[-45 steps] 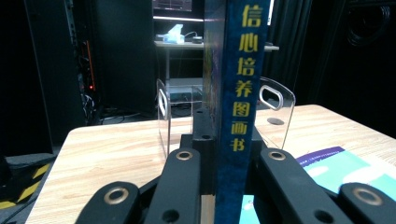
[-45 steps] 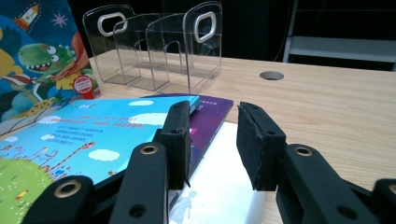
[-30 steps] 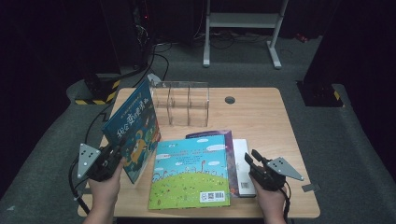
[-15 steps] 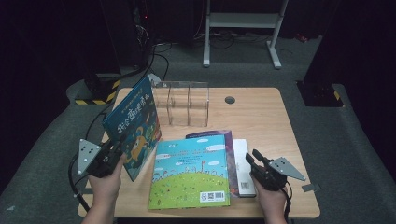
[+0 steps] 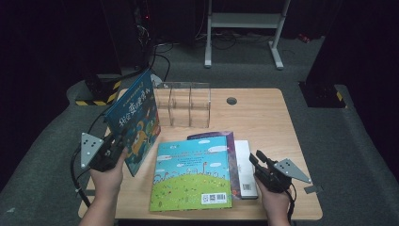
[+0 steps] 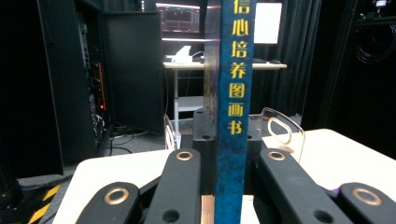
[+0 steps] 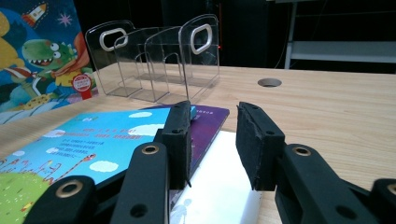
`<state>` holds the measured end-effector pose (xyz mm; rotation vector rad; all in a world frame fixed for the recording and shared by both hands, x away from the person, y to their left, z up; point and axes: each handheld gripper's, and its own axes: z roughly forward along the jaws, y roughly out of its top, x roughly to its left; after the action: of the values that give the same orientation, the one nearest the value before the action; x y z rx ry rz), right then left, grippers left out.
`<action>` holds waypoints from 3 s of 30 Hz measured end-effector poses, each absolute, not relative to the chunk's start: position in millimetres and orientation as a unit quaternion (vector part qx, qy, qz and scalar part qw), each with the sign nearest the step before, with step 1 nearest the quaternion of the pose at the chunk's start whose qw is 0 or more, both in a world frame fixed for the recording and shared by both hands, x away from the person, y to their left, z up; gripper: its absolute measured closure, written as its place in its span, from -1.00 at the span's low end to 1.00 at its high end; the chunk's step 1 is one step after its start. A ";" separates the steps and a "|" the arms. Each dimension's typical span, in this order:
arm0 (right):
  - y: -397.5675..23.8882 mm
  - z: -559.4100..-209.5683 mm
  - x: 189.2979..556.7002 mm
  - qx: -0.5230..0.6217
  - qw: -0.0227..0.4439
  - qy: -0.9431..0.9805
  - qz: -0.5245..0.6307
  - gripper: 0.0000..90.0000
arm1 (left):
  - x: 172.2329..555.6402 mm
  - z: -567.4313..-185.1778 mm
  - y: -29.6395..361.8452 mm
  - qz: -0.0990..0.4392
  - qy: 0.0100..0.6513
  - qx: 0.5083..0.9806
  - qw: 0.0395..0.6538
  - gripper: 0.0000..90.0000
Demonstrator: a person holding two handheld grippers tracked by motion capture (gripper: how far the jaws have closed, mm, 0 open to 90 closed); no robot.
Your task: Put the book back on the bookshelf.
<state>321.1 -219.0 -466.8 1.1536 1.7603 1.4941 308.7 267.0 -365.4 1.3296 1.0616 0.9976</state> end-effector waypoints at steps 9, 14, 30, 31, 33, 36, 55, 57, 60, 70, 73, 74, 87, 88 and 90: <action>-219.5 -468.3 321.4 0.432 0.277 0.658 0.552 0.45 | 327.4 -359.6 266.5 0.429 0.445 0.554 0.557 0.85; -219.3 -469.1 321.3 0.432 0.276 0.658 0.551 0.45 | 342.6 -360.1 266.2 0.423 0.455 0.545 0.564 0.85; -222.6 -470.4 321.2 0.435 0.275 0.656 0.553 0.46 | 393.3 -373.0 259.9 0.434 0.470 0.532 0.555 0.85; -222.7 -470.4 321.0 0.435 0.275 0.655 0.553 0.46 | 396.2 -373.3 259.3 0.437 0.469 0.531 0.554 0.85; -223.3 -470.6 321.0 0.436 0.275 0.655 0.553 0.46 | 400.6 -372.8 258.3 0.441 0.468 0.528 0.555 0.85; -223.6 -470.7 321.4 0.435 0.275 0.655 0.553 0.46 | 407.8 -372.5 255.6 0.447 0.466 0.525 0.554 0.85; -222.3 -473.4 322.6 0.434 0.270 0.661 0.550 0.45 | 446.5 -381.3 233.1 0.458 0.463 0.529 0.544 0.85; -222.8 -473.5 323.0 0.434 0.269 0.660 0.551 0.45 | 450.1 -381.4 231.7 0.456 0.468 0.527 0.543 0.84; -223.2 -472.3 322.2 0.433 0.271 0.658 0.553 0.45 | 452.6 -382.0 231.0 0.458 0.468 0.525 0.543 0.85; -224.6 -471.7 322.1 0.434 0.271 0.656 0.555 0.46 | 456.1 -385.4 226.4 0.467 0.465 0.526 0.538 0.85; -224.4 -472.2 322.5 0.436 0.271 0.656 0.554 0.46 | 455.9 -387.5 225.8 0.467 0.463 0.527 0.539 0.84; -224.2 -472.3 322.4 0.436 0.271 0.656 0.553 0.46 | 456.1 -388.0 226.0 0.467 0.463 0.526 0.539 0.84; -222.9 -473.1 322.6 0.434 0.270 0.658 0.553 0.46 | 459.5 -397.2 225.9 0.470 0.468 0.518 0.539 0.84; -222.8 -473.1 322.5 0.434 0.270 0.658 0.552 0.46 | 459.9 -397.7 225.7 0.471 0.468 0.520 0.538 0.85; -222.9 -473.2 322.5 0.434 0.271 0.659 0.551 0.46 | 461.0 -399.0 225.6 0.470 0.470 0.520 0.537 0.84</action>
<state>322.5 -222.9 -473.2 1.1694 1.7750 1.4856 461.0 225.6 -399.0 1.2385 1.1178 1.1186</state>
